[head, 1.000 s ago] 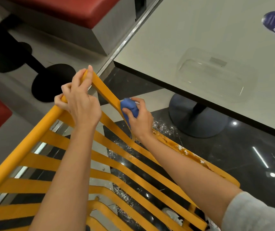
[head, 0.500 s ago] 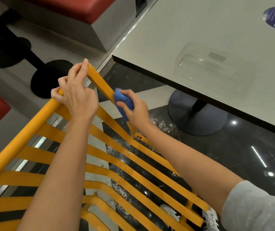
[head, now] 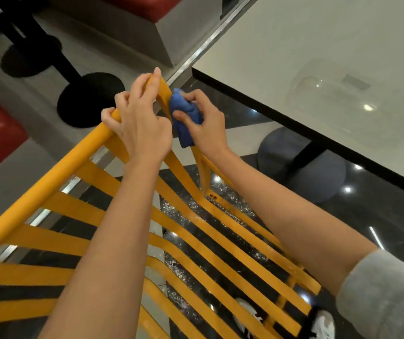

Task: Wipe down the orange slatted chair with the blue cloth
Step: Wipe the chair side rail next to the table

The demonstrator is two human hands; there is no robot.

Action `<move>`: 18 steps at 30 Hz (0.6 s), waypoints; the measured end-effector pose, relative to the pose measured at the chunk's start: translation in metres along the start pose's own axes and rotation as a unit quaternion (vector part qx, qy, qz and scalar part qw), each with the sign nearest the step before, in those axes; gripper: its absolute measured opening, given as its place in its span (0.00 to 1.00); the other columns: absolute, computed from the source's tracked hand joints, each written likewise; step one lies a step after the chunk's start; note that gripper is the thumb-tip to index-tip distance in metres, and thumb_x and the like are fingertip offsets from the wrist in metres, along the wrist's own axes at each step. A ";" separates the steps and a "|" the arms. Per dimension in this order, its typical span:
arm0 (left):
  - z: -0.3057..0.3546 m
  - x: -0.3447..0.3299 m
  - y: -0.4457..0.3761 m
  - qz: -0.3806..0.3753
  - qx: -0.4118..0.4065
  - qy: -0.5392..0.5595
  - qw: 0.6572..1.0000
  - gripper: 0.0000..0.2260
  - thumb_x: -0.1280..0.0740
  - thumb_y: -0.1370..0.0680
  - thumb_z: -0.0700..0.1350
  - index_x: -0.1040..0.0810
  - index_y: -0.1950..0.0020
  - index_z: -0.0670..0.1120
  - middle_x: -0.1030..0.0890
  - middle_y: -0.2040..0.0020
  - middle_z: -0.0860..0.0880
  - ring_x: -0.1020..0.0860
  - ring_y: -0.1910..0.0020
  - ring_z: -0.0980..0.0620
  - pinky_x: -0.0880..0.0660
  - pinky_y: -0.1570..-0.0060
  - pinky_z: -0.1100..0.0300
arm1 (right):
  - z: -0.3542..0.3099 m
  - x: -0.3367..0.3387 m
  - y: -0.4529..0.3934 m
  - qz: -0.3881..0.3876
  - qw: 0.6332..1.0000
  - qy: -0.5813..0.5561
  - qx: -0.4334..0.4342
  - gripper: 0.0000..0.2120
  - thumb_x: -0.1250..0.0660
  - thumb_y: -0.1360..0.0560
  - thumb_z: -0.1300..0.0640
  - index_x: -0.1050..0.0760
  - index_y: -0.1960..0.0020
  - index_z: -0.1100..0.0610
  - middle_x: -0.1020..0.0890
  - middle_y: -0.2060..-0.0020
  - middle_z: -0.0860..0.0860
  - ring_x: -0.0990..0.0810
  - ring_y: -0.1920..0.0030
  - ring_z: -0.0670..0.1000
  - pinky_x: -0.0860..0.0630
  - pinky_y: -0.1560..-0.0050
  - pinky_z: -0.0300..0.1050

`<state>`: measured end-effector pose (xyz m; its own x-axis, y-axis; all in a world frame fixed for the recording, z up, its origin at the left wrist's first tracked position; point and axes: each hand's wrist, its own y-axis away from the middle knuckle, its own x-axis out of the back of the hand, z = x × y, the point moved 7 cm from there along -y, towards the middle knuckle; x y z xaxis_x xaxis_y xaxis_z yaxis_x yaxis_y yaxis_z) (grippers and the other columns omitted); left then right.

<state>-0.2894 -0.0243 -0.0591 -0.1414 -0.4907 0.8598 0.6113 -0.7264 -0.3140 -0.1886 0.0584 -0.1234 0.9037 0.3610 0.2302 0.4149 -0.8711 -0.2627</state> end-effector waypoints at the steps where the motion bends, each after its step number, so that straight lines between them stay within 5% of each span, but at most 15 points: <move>1: -0.001 -0.001 0.000 -0.002 0.000 -0.001 1.000 0.35 0.37 0.26 0.32 0.37 0.24 0.60 0.34 0.28 0.58 0.36 0.31 0.51 0.48 0.31 0.48 | 0.012 0.004 0.012 -0.014 1.000 0.004 -0.012 0.09 0.29 0.24 0.57 0.24 0.46 0.57 0.19 0.53 0.47 0.20 0.50 0.43 0.24 0.50 0.32; 8: 0.001 -0.002 -0.001 -0.019 0.015 0.029 0.999 0.32 0.35 0.25 0.36 0.36 0.25 0.58 0.33 0.27 0.57 0.36 0.30 0.51 0.48 0.29 0.47 | 0.089 0.060 0.091 -0.065 0.984 0.106 -0.125 0.12 0.27 0.25 0.53 0.23 0.43 0.52 0.18 0.49 0.46 0.20 0.47 0.44 0.20 0.45 0.43; 13: 0.001 -0.001 -0.004 -0.028 0.016 0.030 0.999 0.33 0.36 0.25 0.36 0.37 0.24 0.59 0.34 0.26 0.58 0.37 0.29 0.51 0.48 0.29 0.47 | 0.046 0.021 0.026 -0.010 0.995 0.078 -0.055 0.08 0.29 0.25 0.55 0.22 0.48 0.56 0.18 0.55 0.46 0.20 0.52 0.41 0.23 0.51 0.35; 18: -0.002 -0.002 -0.003 -0.031 0.017 0.021 0.999 0.34 0.36 0.26 0.36 0.38 0.24 0.59 0.35 0.26 0.58 0.37 0.29 0.51 0.48 0.30 0.47 | 0.034 0.015 0.032 -0.014 0.999 0.036 -0.026 0.10 0.28 0.25 0.57 0.22 0.45 0.59 0.17 0.52 0.49 0.19 0.49 0.45 0.21 0.46 0.41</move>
<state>-0.2927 -0.0221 -0.0602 -0.2117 -0.4655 0.8593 0.6262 -0.7397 -0.2464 -0.1579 0.0468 -0.1599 0.8815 0.3612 0.3042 0.4313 -0.8781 -0.2072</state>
